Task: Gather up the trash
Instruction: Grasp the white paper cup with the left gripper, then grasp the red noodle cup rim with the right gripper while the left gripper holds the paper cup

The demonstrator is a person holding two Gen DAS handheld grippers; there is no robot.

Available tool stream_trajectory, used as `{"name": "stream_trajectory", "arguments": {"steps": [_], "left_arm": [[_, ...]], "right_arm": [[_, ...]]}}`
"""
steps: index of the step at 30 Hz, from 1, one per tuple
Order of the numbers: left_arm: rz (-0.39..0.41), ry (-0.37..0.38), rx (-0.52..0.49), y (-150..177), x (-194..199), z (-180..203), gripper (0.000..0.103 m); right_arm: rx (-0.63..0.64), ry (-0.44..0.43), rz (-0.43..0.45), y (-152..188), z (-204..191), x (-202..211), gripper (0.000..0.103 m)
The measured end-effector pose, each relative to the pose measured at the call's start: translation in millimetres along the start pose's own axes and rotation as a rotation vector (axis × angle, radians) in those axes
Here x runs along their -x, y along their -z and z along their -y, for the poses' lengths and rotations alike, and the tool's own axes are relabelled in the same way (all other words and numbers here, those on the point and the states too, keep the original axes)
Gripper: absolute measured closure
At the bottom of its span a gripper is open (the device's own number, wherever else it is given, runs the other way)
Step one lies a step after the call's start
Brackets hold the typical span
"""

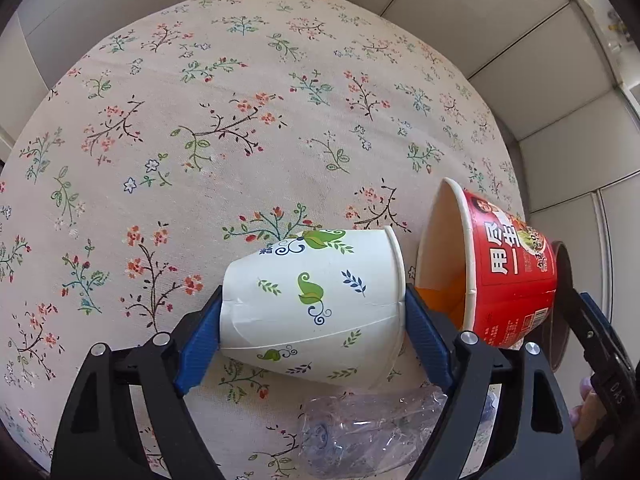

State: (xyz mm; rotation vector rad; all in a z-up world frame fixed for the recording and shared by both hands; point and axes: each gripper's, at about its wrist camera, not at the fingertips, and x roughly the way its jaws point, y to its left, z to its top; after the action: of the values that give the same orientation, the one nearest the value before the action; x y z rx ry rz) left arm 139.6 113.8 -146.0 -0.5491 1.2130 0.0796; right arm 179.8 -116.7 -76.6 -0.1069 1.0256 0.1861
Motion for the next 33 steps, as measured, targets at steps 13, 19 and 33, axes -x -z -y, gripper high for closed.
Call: {"name": "stream_trajectory", "arguments": {"steps": [13,19,33], "left_arm": [[0.085,0.082,0.059,-13,45,-27,0.022],[0.106,0.077,0.054,-13,53,-30,0.022],[0.117,0.076,0.059,-10,59,-34,0.022]], "right_arm": [[0.007,-0.210,-0.074,-3,-15,-21,0.050],[0.028,-0.230,-0.058,-5,-26,-18,0.072],[0.017,-0.258,0.019,-9,-32,0,0.096]]}}
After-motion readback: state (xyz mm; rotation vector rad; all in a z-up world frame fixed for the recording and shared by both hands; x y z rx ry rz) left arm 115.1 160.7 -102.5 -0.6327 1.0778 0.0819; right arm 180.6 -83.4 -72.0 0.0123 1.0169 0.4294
